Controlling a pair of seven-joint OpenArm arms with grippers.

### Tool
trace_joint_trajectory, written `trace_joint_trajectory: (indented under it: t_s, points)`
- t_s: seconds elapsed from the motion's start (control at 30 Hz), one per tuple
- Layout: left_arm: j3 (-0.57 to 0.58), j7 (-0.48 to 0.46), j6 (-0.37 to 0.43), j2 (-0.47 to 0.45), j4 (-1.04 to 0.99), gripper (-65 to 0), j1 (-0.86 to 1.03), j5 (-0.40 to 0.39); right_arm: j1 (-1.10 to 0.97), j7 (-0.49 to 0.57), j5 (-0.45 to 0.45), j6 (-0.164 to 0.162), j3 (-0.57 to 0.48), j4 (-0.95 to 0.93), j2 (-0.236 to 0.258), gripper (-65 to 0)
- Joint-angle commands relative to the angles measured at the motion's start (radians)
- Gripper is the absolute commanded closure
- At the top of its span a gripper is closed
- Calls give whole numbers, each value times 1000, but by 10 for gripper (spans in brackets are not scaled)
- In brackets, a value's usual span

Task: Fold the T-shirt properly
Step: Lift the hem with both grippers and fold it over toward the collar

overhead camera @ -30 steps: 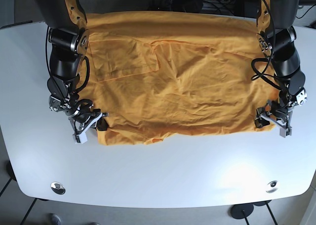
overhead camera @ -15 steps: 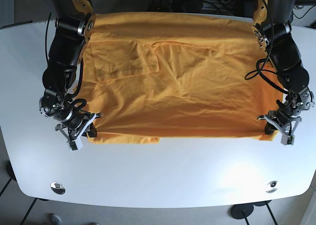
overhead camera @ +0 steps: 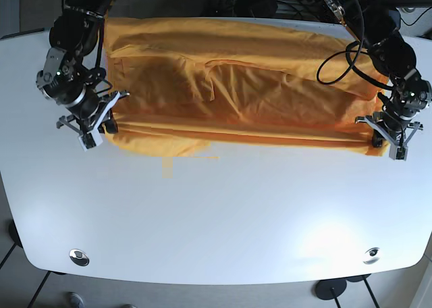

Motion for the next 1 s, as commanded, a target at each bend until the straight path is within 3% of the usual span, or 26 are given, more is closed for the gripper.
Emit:
trace_joint_trajectory:
  t_s: [0.03,0.43,0.5,0.53,0.67,0.7,0.83,1.0]
  points:
    - [-5,-17,7,-19,56,0,36,-8,-69,14,45,-5,7,60,4,-16]
    - [-63,-17,7,-20,63,0,208,0,-232,18,82,-5,7,60,-5,-25]
    - [-63,-17,7,-20,63,0,214,1,-233,17,82,-5,7,60,-5,-86]
    - [-63,-17,7,-20,63,-39,214,1,-244,15,82,-5,7,63,-5,-146]
    - [-68,-17,7,-22,65,-357,214,-2,-276,18,129,-5,8,102,-5,-406]
    - [-68,-17,7,-22,68,-404,214,-5,-285,20,166,-5,8,105,-2,-445]
    - [-61,-15,7,-19,215,-401,214,-8,-256,18,313,-5,24,109,32,-474]
    - [-15,53,7,-20,223,-403,206,-81,-101,12,237,-5,18,0,12,-474]
